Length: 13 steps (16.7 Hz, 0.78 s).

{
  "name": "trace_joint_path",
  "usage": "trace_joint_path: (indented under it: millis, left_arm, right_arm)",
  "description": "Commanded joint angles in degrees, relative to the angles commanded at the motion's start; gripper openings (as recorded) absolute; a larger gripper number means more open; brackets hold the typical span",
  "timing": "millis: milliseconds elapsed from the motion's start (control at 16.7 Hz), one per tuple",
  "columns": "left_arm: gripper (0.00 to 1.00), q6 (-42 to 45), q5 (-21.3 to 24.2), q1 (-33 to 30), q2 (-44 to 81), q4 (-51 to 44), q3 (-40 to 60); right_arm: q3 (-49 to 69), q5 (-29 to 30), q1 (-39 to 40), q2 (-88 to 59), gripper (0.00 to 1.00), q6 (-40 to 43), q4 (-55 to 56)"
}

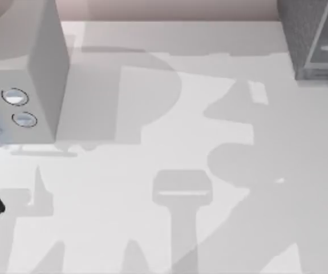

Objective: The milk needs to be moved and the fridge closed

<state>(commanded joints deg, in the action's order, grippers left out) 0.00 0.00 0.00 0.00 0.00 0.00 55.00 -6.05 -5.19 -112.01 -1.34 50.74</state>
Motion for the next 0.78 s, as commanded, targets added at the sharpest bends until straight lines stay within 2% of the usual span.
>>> trace_joint_path:
  millis: [360, 780]
  left_arm:
    - [1.0, 0.0, 0.0, 0.0, 0.0, 0.0, 0.0]
    - [1.0, 0.0, 0.0, 0.0, 0.0, 0.0, 0.0]
  right_arm:
    - [-16.5, 3.7, 3.6, 32.4, 1.0, 1.1, -10.2]
    - [-31.9, 6.6, 4.8, 59.5, 1.0, 1.3, -22.4]
